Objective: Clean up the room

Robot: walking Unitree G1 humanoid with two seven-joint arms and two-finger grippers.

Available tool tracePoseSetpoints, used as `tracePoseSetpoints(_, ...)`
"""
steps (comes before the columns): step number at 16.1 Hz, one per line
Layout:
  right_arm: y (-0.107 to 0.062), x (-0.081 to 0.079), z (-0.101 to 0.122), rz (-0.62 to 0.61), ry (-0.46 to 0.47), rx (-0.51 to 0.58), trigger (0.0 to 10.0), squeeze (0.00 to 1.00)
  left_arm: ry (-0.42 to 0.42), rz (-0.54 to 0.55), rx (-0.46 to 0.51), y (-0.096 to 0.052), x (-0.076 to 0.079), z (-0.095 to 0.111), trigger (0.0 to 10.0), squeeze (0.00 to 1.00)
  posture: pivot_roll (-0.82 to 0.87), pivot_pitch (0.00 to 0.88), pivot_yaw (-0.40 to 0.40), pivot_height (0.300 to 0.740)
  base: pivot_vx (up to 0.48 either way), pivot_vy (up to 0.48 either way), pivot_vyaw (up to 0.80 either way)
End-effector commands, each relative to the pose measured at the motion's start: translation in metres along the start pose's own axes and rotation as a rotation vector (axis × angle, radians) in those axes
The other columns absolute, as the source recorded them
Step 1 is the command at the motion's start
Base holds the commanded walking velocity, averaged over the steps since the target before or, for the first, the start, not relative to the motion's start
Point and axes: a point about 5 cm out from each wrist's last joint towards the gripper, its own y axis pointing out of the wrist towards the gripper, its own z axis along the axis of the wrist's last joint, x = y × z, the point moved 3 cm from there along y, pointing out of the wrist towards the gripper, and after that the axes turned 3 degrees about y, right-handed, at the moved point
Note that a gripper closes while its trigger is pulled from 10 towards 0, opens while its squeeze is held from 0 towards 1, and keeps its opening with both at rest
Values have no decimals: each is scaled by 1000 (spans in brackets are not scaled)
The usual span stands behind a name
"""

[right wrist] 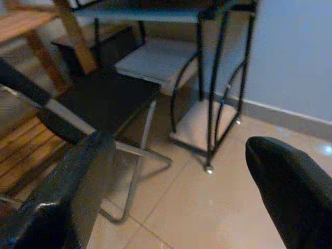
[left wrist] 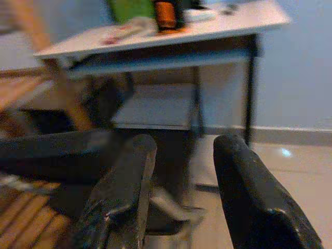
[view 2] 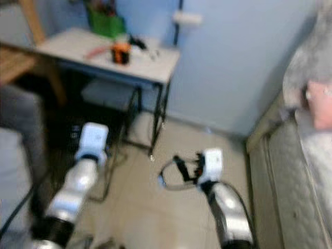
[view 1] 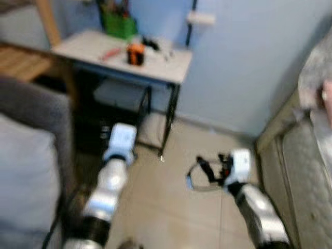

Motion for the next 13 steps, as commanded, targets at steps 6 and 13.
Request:
tracePoseSetpoints(6, 2, 9, 26, -102, -248, 101, 10000, 129, -38, -87, 59, 1, 9, 4, 10000, 0, 59, 0, -56, 740, 0, 0, 100)
tracePoseSetpoints(13, 1, 12, 25, -162, -195, 180, 10000, 75, -143, -10, 214, -7, -7, 14, 10000, 0, 57, 0, -56, 740, 0, 0, 0)
